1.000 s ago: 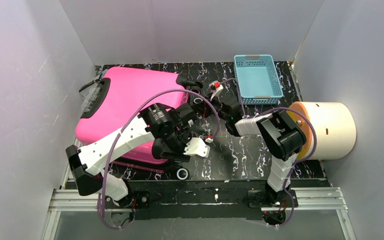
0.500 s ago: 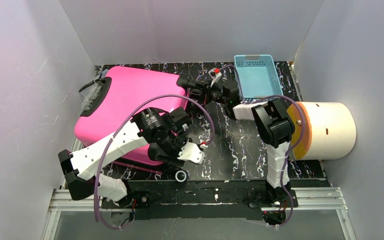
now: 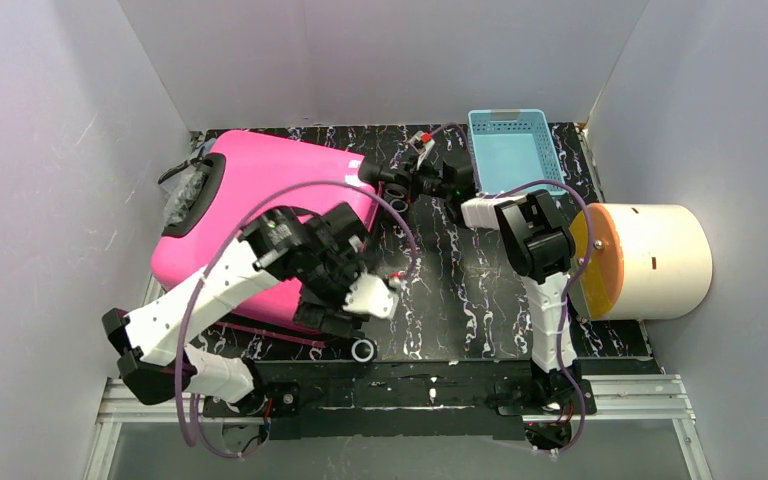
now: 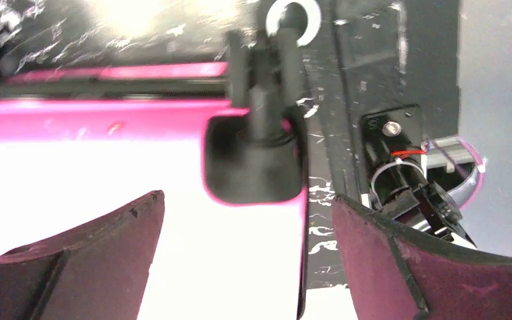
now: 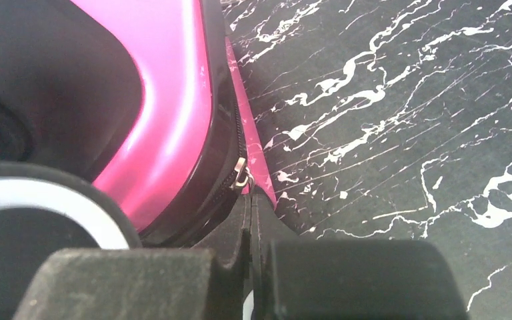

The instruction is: Open, take out, and arrange the luggage

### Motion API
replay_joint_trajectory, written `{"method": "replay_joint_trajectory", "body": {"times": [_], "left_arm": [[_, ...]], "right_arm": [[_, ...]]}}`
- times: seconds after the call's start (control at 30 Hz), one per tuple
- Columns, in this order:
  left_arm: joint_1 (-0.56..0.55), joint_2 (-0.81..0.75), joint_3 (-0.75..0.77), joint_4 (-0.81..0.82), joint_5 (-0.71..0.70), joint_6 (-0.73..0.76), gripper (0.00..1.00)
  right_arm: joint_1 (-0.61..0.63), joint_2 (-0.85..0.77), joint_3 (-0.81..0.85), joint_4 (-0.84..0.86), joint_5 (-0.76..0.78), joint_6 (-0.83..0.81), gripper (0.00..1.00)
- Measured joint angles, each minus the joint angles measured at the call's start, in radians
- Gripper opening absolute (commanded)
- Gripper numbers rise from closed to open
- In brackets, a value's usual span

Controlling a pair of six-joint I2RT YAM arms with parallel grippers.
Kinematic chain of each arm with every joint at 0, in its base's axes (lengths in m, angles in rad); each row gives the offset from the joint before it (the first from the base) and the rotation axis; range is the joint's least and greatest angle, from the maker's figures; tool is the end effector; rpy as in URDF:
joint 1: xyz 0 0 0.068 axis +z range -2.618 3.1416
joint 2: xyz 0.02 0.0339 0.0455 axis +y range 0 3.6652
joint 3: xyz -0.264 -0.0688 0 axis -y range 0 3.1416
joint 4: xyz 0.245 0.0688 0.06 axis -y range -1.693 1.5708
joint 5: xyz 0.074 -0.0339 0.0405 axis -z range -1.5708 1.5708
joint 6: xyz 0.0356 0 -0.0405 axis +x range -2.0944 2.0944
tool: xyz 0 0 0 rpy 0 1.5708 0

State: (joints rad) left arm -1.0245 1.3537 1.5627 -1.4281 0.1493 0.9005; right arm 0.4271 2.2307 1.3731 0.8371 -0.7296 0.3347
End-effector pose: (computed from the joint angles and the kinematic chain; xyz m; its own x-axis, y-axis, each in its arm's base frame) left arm 0.1139 -0.1975 0.3783 0.3800 0.8666 -0.3234 0.9236 -0.3366 0.1832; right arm 0.4344 0.2238 0.1740 -0.3183 0.1242 -0.9398 -0.8584 0.3829 0.3413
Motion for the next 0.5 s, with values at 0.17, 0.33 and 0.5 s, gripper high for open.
{"method": "replay_joint_trajectory", "body": {"times": [0.17,0.33,0.5], "left_arm": [[0.247,-0.002,0.228,-0.023,0.0,-0.014,0.94],[0.595,-0.082,0.284,0.0,-0.012,-0.027,0.86],[1.061,-0.262,0.054,0.04,-0.058,0.062,0.69]], "right_arm": [[0.011,0.009,0.008,-0.02,0.008,-0.038,0.01],[0.015,0.009,0.008,-0.023,0.013,-0.062,0.01],[0.018,0.009,0.012,-0.031,0.016,-0.084,0.01]]}}
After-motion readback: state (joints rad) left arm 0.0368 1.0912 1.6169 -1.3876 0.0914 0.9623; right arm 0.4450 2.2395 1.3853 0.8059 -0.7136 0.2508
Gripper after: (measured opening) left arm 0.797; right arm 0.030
